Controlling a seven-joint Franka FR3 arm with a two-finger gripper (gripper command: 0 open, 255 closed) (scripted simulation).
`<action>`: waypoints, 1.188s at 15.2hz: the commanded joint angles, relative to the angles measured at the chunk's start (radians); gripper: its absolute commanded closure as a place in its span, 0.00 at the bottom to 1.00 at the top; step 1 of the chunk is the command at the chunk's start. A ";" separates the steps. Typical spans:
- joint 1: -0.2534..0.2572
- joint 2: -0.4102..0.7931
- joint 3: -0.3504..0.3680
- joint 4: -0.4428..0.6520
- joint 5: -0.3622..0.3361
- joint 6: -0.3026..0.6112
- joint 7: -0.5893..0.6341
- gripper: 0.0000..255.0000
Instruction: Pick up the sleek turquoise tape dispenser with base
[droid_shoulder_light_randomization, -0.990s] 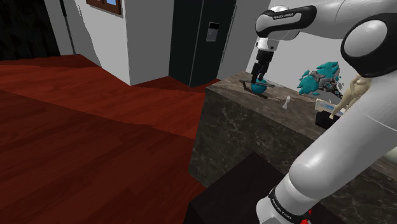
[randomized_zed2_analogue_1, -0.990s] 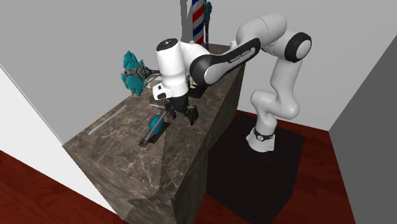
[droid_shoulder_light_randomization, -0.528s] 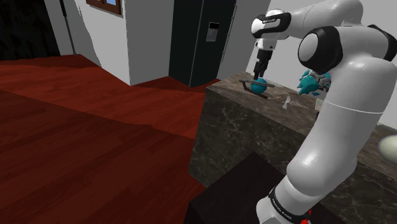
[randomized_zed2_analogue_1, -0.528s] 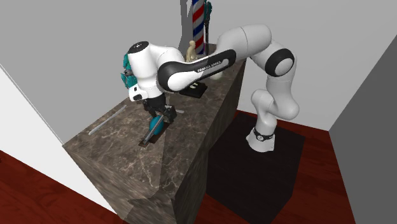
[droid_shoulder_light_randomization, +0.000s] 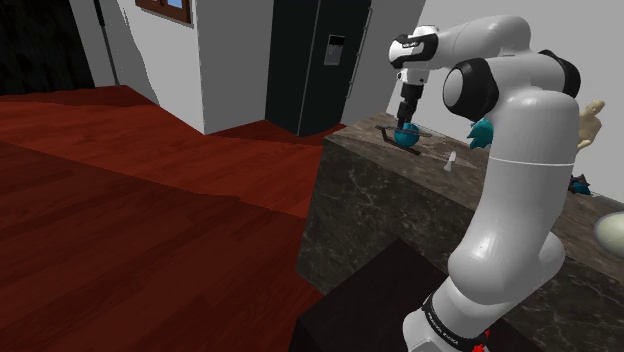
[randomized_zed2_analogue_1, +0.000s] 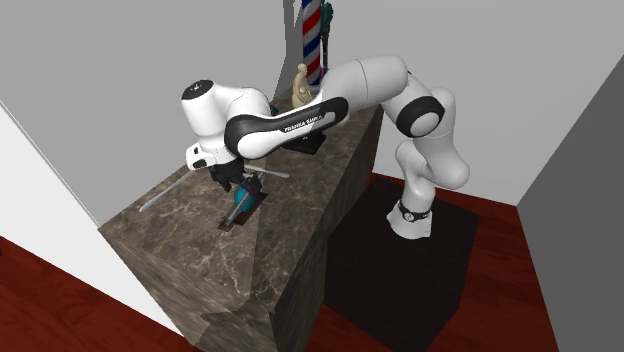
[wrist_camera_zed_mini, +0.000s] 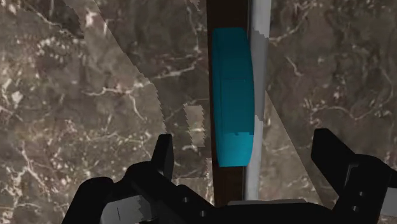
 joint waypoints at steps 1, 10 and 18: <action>0.003 -0.001 0.001 -0.027 0.000 0.026 0.002 0.00; 0.005 -0.001 0.002 -0.048 0.000 0.048 0.003 1.00; 0.001 -0.001 0.000 -0.008 0.000 0.007 0.001 1.00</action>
